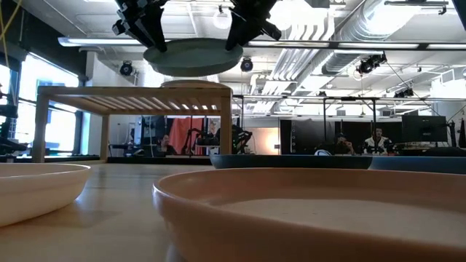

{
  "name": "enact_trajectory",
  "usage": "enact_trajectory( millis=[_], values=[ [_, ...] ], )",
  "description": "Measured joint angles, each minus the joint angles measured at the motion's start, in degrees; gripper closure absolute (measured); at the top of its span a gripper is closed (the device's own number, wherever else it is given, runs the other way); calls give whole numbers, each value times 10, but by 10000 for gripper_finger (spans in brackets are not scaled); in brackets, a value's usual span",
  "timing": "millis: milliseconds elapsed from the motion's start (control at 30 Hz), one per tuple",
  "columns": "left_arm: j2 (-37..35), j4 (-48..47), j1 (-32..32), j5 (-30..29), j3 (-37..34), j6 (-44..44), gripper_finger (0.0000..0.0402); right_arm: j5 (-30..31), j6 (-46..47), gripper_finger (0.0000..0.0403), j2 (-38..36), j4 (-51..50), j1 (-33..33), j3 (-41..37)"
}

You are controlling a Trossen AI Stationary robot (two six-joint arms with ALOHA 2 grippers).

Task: Place and stack plates onto a shelf
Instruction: Stack the light blue plate on top of the white plate on the shelf

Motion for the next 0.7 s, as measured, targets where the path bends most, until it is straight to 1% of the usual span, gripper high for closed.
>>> enact_trajectory(
  millis=[200, 433, 600, 700],
  values=[
    [-31, 14, 5, -10, 0, 8, 302, -15, 0, 402, 0, 2, -16, 1],
    [-54, 39, 29, -20, 0, 32, 302, -27, -7, 402, 0, 8, -45, 1],
    [-54, 48, 46, -17, 0, 40, 302, -32, -5, 402, 0, 32, -75, 1],
    [-54, 51, 52, -16, 0, 44, 302, -48, -13, 402, 0, 70, -99, 1]
  ],
)
